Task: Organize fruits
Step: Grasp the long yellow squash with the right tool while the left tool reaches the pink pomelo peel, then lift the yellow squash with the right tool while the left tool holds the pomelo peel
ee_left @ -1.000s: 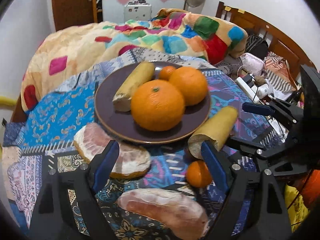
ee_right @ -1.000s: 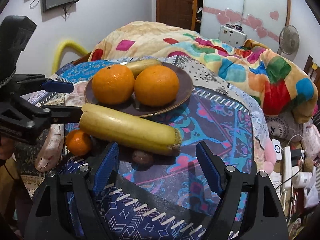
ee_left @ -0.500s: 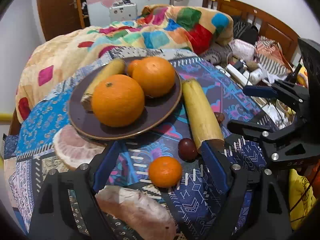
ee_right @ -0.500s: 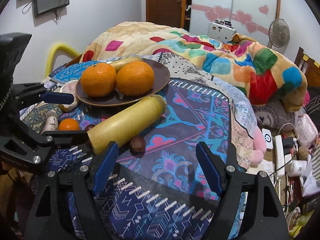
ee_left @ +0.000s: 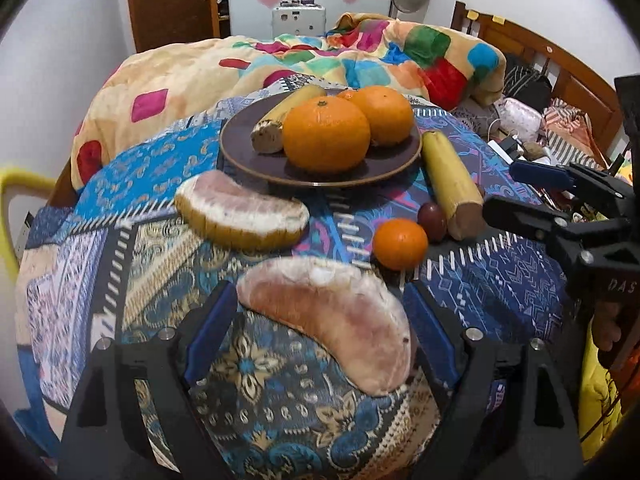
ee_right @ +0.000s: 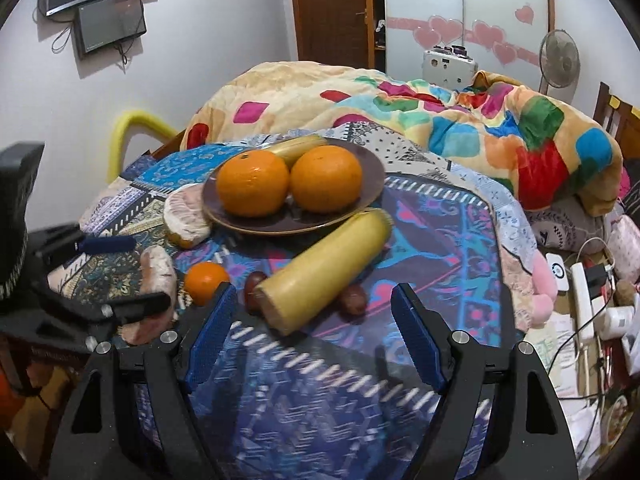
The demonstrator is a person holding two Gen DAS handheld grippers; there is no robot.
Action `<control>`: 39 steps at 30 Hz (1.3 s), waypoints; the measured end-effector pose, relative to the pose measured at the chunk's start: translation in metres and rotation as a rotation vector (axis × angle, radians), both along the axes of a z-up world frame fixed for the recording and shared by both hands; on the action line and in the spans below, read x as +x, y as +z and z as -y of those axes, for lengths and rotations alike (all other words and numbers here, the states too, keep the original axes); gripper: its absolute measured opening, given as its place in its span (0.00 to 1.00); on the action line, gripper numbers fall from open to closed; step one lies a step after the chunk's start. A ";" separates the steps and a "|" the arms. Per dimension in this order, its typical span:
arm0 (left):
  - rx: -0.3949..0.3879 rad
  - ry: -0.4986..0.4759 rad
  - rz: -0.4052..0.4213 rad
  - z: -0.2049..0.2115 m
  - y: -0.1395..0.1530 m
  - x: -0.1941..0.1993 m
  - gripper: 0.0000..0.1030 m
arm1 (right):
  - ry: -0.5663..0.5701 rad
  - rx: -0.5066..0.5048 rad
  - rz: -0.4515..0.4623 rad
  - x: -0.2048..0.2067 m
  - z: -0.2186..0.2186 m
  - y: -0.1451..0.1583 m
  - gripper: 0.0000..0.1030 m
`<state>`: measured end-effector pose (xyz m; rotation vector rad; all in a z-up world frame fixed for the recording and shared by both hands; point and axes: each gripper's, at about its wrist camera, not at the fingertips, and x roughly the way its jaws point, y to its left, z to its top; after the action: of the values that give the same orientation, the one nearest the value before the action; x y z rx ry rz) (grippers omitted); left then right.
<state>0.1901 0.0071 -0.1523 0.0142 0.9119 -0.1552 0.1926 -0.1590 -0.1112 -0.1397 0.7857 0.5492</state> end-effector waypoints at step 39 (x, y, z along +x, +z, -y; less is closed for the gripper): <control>-0.010 0.001 0.031 -0.023 -0.009 -0.032 0.40 | -0.078 -0.023 -0.101 -0.009 0.001 -0.019 0.34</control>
<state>0.1581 0.0299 -0.1614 0.0066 0.8801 -0.1578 0.1833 -0.1605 -0.1297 -0.1029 0.8926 0.4760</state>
